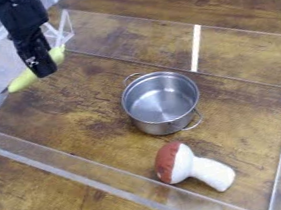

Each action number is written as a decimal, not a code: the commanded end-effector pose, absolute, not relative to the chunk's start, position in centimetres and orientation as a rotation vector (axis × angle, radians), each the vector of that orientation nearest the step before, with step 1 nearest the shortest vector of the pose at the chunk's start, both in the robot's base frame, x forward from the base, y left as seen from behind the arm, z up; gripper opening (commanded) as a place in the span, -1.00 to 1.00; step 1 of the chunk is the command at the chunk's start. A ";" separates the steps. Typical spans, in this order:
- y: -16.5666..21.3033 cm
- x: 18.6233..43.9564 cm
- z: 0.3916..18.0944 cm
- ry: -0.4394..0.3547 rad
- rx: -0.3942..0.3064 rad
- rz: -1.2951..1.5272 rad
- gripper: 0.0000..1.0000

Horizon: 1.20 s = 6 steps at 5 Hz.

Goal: Move the green spoon to the left

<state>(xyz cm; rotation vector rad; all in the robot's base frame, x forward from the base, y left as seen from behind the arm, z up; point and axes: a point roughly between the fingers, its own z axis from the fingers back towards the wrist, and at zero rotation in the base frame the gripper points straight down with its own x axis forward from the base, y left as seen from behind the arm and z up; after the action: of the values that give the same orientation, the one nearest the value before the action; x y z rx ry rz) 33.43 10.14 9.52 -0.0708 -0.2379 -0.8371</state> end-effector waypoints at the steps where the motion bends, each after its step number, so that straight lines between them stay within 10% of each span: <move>1: 11.1 33.1 10.0 -0.282 -0.060 -0.791 -1.00; 2: 10.8 34.0 9.0 -0.295 -0.073 -0.807 -1.00; 3: 10.8 34.7 7.3 -0.300 -0.097 -0.811 1.00; 6: 10.1 36.5 3.9 -0.289 -0.172 -0.871 1.00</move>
<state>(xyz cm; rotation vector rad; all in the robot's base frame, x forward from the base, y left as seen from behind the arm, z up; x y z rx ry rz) 35.57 10.25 2.78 -0.2057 -0.2585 -0.8373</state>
